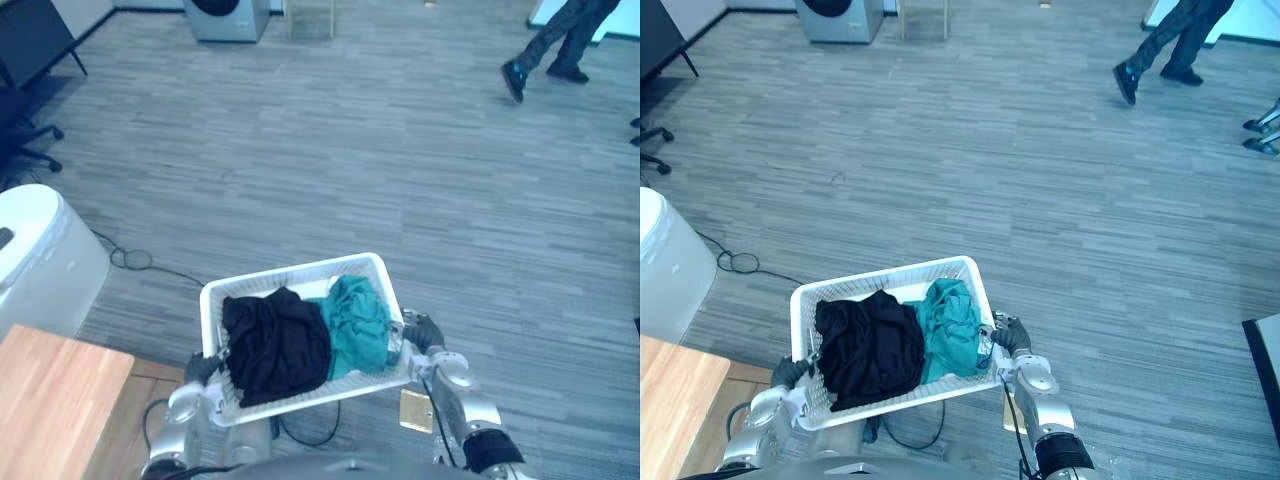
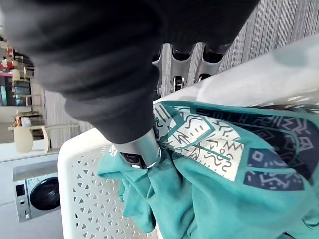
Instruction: Pick up the laundry basket with both hands and put the clothes into the washing machine.
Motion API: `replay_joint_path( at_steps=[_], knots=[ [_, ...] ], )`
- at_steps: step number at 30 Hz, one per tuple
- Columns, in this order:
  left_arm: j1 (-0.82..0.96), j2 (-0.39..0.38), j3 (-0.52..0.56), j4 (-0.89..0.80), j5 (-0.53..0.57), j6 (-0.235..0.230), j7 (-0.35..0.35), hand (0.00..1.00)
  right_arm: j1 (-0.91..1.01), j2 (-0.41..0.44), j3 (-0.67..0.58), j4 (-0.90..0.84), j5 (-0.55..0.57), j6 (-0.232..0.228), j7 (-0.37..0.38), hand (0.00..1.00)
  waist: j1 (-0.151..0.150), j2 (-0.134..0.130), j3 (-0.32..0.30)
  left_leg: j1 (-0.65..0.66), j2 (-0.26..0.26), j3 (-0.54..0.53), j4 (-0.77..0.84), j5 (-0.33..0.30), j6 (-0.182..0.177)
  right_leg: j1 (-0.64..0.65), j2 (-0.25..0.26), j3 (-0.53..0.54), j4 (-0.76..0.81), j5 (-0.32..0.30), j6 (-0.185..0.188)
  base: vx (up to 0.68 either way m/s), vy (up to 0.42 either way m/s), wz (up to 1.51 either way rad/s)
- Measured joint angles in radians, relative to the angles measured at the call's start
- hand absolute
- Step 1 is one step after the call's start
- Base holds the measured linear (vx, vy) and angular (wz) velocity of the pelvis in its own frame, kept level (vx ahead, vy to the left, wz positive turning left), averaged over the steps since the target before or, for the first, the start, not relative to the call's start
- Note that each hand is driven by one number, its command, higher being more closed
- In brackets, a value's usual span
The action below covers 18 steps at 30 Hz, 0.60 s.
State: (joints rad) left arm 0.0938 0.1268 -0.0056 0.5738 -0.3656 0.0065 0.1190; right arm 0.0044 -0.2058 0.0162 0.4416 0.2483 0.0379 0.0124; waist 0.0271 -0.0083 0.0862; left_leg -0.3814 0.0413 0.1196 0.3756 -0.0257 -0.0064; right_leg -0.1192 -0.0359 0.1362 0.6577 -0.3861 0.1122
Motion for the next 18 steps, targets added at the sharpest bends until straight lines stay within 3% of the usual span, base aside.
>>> replay_joint_path(
  at_steps=[1, 2, 3, 4, 5, 6, 7, 8, 9, 10, 11, 12, 13, 14, 15, 16, 17, 18],
  knots=[
    [0.008, 0.013, -0.003, -0.004, 0.0, 0.0, 0.005, 1.0, 0.014, 0.01, 0.0, 0.0, 0.0, 0.0, 0.0, 1.0, -0.006, -0.002, 0.002, 0.056, -0.017, 0.007, 0.003, -0.045, 0.014, -0.045, -0.021, -0.051, 0.162, 0.101, 0.023, 0.51, 0.25, 0.06],
    [0.015, 0.028, -0.01, -0.014, 0.001, 0.0, 0.006, 1.0, 0.027, 0.019, 0.001, 0.0, 0.0, 0.0, 0.0, 1.0, -0.013, -0.005, 0.003, 0.107, -0.029, 0.002, -0.003, -0.075, 0.021, -0.076, -0.045, -0.09, 0.265, 0.218, 0.006, 0.62, 0.281, 0.21],
    [0.021, 0.041, -0.018, -0.021, 0.001, 0.0, 0.006, 1.0, 0.046, 0.028, 0.001, 0.0, -0.001, 0.0, 0.003, 1.0, -0.018, -0.004, 0.006, 0.183, -0.036, -0.008, -0.034, -0.1, 0.03, -0.1, -0.069, -0.13, 0.367, 0.385, 0.001, 0.51, 0.211, 0.2],
    [0.021, 0.048, -0.018, -0.024, 0.002, 0.0, 0.006, 1.0, 0.051, 0.031, 0.001, 0.0, -0.001, -0.001, 0.003, 1.0, -0.016, -0.008, 0.007, 0.219, -0.04, -0.007, -0.05, -0.111, 0.034, -0.118, -0.081, -0.145, 0.41, 0.441, -0.014, 0.5, 0.155, 0.02],
    [0.021, 0.07, -0.016, -0.033, 0.006, 0.0, 0.005, 1.0, 0.047, 0.04, 0.012, -0.001, -0.004, -0.001, 0.014, 1.0, -0.016, -0.012, 0.016, 0.272, -0.048, -0.002, -0.071, -0.138, 0.051, -0.183, -0.098, -0.161, 0.503, 0.341, -0.08, 0.45, 0.078, -0.15],
    [0.016, 0.082, -0.012, -0.044, 0.006, 0.0, 0.006, 1.0, 0.038, 0.044, 0.012, -0.004, -0.01, -0.001, 0.025, 1.0, -0.022, -0.024, 0.023, 0.312, -0.045, -0.003, -0.085, -0.167, 0.049, -0.234, -0.095, -0.177, 0.538, 0.261, -0.114, 0.49, 0.051, -0.19],
    [0.014, 0.084, -0.013, -0.055, 0.007, -0.001, 0.006, 1.0, 0.035, 0.043, 0.008, -0.009, -0.01, -0.001, 0.03, 1.0, -0.031, 0.003, 0.042, 0.357, -0.026, -0.006, -0.086, -0.206, 0.043, -0.295, -0.068, -0.193, 0.493, 0.196, -0.112, 0.39, 0.004, -0.08],
    [0.011, 0.084, -0.018, -0.055, 0.007, -0.001, 0.005, 1.0, 0.04, 0.041, 0.007, -0.018, -0.01, -0.001, 0.03, 1.0, -0.039, 0.013, 0.049, 0.382, -0.016, -0.008, -0.087, -0.225, 0.04, -0.314, -0.058, -0.206, 0.438, 0.18, -0.105, 0.41, -0.008, 0.08],
    [0.009, 0.085, -0.025, -0.054, 0.008, 0.0, 0.004, 1.0, 0.056, 0.041, 0.004, -0.04, -0.01, -0.001, 0.03, 1.0, -0.052, 0.021, 0.058, 0.434, -0.011, -0.016, -0.105, -0.251, 0.035, -0.346, -0.06, -0.227, 0.269, 0.176, -0.092, 0.48, -0.04, 0.27],
    [0.007, 0.088, -0.035, -0.053, 0.009, 0.001, -0.001, 1.0, 0.067, 0.042, -0.005, -0.044, -0.009, -0.001, 0.03, 1.0, -0.068, 0.021, 0.057, 0.477, -0.007, -0.026, -0.126, -0.273, 0.024, -0.35, -0.069, -0.243, 0.004, 0.217, -0.074, 0.49, -0.067, 0.32],
    [0.004, 0.088, -0.037, -0.053, 0.013, 0.002, -0.003, 1.0, 0.075, 0.043, -0.012, -0.048, -0.009, 0.001, 0.03, 1.0, -0.072, 0.008, 0.05, 0.495, -0.007, -0.031, -0.14, -0.288, 0.017, -0.337, -0.074, -0.252, -0.151, 0.26, -0.066, 0.52, -0.125, 0.47],
    [0.0, 0.093, -0.04, -0.053, 0.019, 0.003, -0.008, 1.0, 0.105, 0.051, -0.031, -0.07, -0.009, 0.001, 0.03, 1.0, -0.08, -0.002, 0.041, 0.531, -0.018, -0.054, -0.167, -0.313, 0.0, -0.332, -0.087, -0.247, -0.369, 0.328, -0.033, 0.6, -0.201, 0.52],
    [0.001, 0.082, -0.044, -0.049, 0.031, 0.006, -0.013, 1.0, 0.12, 0.046, -0.032, -0.083, -0.01, 0.002, 0.03, 1.0, -0.089, -0.007, 0.03, 0.584, 0.009, -0.075, -0.184, -0.353, -0.001, -0.329, -0.069, -0.225, -0.352, 0.443, -0.043, 0.8, -0.261, 0.59],
    [0.005, 0.059, -0.041, -0.045, 0.042, 0.013, -0.013, 1.0, 0.139, 0.041, -0.043, -0.091, -0.01, 0.004, 0.028, 1.0, -0.09, 0.032, 0.013, 0.601, 0.041, -0.092, -0.171, -0.363, 0.002, -0.335, -0.032, -0.224, -0.29, 0.439, -0.058, 0.73, -0.227, 0.47],
    [0.001, 0.049, -0.043, -0.044, 0.05, 0.016, -0.015, 1.0, 0.145, 0.047, -0.06, -0.094, -0.01, 0.004, 0.026, 1.0, -0.089, 0.043, 0.01, 0.586, 0.061, -0.099, -0.122, -0.357, -0.007, -0.34, -0.02, -0.234, -0.246, 0.407, -0.097, 0.74, -0.226, 0.34],
    [0.003, 0.024, -0.043, -0.043, 0.055, 0.018, -0.019, 1.0, 0.149, 0.044, -0.078, -0.107, -0.01, 0.01, 0.026, 1.0, -0.09, 0.058, 0.011, 0.528, 0.095, -0.118, 0.065, -0.32, -0.036, -0.322, -0.004, -0.264, -0.195, 0.347, -0.119, 0.72, -0.248, 0.32],
    [0.01, 0.009, -0.032, -0.041, 0.055, 0.02, -0.019, 1.0, 0.16, 0.041, -0.081, -0.14, -0.009, 0.01, 0.025, 1.0, -0.092, 0.084, 0.016, 0.415, 0.132, -0.162, 0.338, -0.225, -0.098, -0.269, 0.019, -0.299, -0.185, 0.294, -0.138, 0.73, -0.256, 0.28],
    [0.009, -0.002, -0.03, -0.042, 0.055, 0.022, -0.019, 1.0, 0.168, 0.035, -0.081, -0.162, -0.009, 0.01, 0.023, 1.0, -0.092, 0.097, 0.022, 0.35, 0.147, -0.191, 0.497, -0.152, -0.127, -0.234, 0.032, -0.312, -0.188, 0.272, -0.148, 0.73, -0.201, 0.16]
  ],
)
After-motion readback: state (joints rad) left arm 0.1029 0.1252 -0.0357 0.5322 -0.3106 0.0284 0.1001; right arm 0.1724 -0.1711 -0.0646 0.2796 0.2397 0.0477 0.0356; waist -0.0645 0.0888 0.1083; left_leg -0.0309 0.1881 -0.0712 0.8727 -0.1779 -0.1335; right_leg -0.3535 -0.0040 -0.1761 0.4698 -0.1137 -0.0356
